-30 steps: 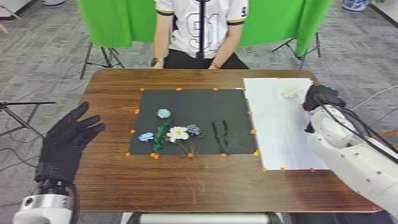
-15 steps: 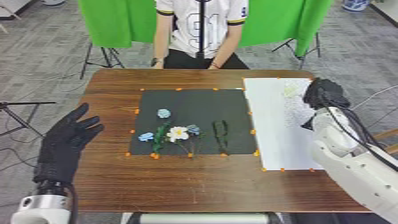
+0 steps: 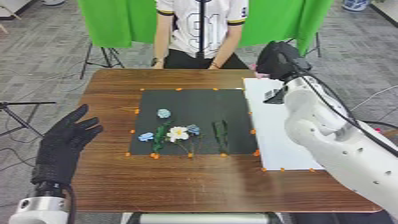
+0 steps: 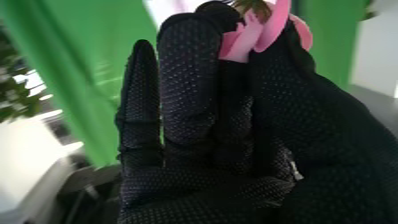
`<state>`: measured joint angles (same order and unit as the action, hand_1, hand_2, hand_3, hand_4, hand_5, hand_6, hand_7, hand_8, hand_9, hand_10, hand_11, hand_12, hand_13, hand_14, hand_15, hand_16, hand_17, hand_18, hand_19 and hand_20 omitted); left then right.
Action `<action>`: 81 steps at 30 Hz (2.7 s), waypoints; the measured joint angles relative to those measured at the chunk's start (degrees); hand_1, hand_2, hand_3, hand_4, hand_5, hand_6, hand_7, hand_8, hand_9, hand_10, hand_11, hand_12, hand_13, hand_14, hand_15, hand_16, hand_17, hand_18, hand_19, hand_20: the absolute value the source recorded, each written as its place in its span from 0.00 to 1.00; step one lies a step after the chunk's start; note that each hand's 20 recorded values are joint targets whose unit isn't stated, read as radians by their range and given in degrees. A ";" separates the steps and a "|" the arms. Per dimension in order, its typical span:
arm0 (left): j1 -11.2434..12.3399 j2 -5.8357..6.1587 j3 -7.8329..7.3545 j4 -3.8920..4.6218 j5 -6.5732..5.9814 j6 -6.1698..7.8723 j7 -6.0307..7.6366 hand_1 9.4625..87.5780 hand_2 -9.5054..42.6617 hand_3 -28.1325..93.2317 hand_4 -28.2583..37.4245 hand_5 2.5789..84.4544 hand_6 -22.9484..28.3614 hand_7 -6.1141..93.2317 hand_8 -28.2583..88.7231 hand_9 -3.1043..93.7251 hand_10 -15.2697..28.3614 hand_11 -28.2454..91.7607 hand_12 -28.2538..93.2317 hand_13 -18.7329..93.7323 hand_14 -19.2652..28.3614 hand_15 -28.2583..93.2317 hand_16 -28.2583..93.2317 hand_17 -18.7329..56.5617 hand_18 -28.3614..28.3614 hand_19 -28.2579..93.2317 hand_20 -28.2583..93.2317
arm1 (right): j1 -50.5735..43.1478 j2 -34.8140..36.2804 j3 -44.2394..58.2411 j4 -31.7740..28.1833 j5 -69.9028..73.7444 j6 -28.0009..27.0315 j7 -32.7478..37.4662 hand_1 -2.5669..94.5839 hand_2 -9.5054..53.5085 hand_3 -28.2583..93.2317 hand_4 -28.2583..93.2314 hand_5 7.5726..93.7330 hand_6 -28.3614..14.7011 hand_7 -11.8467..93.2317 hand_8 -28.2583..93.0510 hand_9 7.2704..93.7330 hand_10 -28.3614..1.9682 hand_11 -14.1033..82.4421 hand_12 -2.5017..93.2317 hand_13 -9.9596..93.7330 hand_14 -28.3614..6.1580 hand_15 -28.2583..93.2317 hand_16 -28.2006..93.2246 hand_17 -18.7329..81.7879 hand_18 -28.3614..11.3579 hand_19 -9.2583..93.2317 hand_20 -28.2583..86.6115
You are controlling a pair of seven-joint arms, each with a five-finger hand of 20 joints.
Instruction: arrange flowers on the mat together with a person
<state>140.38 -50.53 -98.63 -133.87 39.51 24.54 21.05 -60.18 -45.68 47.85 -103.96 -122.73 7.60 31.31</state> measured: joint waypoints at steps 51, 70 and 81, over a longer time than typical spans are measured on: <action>-1.06 -0.33 0.74 0.35 0.75 -0.73 -2.37 0.16 0.30 0.89 0.00 0.41 0.61 0.22 0.15 0.40 0.81 0.49 0.31 0.38 0.96 0.71 0.13 0.13 0.89 0.67 0.33 | -3.55 -12.65 -7.82 1.75 -13.07 -22.10 3.71 0.36 0.07 0.80 0.03 0.66 0.70 0.24 0.14 0.78 0.50 0.48 0.22 0.76 0.53 0.75 0.37 0.43 0.23 0.80 0.34; 1.57 -0.27 -1.83 0.19 0.45 -0.53 -0.15 0.14 0.30 0.89 0.00 0.39 0.59 0.20 0.15 0.35 0.77 0.45 0.31 0.35 0.92 0.67 0.14 0.12 0.89 0.64 0.31 | -34.79 -19.29 31.24 -20.19 28.73 11.70 -6.80 0.25 0.24 0.85 0.05 0.53 0.60 0.22 0.14 0.55 0.32 0.33 0.18 0.58 0.24 0.70 0.29 0.33 0.13 0.71 0.31; 2.65 -0.32 -2.20 0.17 -0.18 0.16 0.84 0.13 0.30 0.88 0.00 0.38 0.58 0.20 0.15 0.34 0.77 0.45 0.31 0.35 0.93 0.67 0.15 0.12 0.89 0.65 0.32 | -48.23 -19.53 40.87 -19.33 58.46 8.16 -11.96 0.24 0.25 0.86 0.04 0.51 0.60 0.22 0.15 0.52 0.32 0.32 0.18 0.54 0.22 0.68 0.29 0.30 0.11 0.67 0.33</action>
<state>143.03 -50.86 -100.82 -133.70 39.33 24.71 21.89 -108.41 -65.21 88.72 -123.30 -64.27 15.76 19.35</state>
